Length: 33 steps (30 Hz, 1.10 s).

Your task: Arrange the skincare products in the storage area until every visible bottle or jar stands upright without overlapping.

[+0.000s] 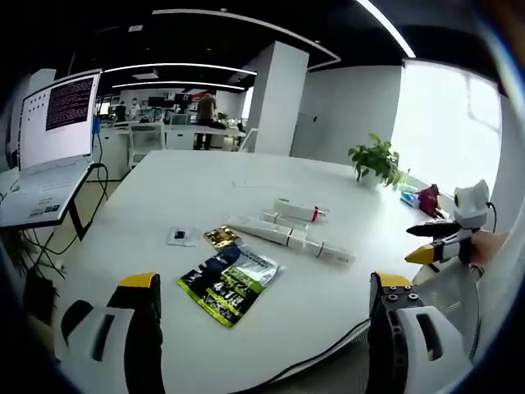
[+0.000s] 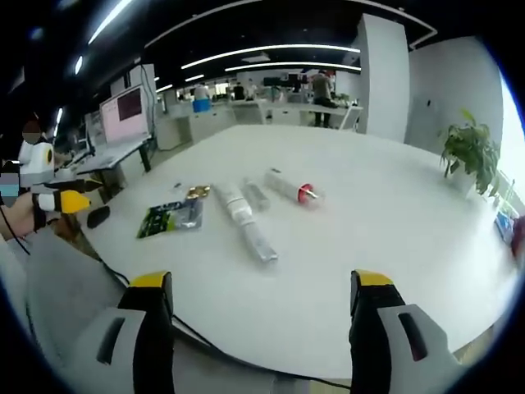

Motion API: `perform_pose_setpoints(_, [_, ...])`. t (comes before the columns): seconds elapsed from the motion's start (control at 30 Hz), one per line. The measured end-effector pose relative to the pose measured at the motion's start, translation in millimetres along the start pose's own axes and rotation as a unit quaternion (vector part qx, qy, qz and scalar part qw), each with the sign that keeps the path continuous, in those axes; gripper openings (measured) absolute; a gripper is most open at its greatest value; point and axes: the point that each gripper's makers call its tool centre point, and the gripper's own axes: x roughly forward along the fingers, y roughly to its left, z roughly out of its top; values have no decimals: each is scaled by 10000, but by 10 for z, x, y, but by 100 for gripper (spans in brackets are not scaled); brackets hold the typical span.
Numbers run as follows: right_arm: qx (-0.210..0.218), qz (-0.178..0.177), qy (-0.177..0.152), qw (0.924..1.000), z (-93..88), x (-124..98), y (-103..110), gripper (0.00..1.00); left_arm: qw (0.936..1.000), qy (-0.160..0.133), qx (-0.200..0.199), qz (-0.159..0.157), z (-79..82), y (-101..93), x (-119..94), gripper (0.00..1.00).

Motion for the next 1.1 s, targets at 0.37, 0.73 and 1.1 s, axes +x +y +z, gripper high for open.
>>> perform_pose_setpoints(0.37, [91,111,187,9997,-17,86,20,87,10000,41,-46,-45,11,-34,6,99])
perform_pose_setpoints(0.73, [-221,237,391,9987,84,259,-94,83,10000,75,-58,-8,-12,-13,-2,98])
perform_pose_setpoints(1.1, [-625,315,575,9959,139,540,-395,79,9999,113,-116,20,-40,23,-3,97])
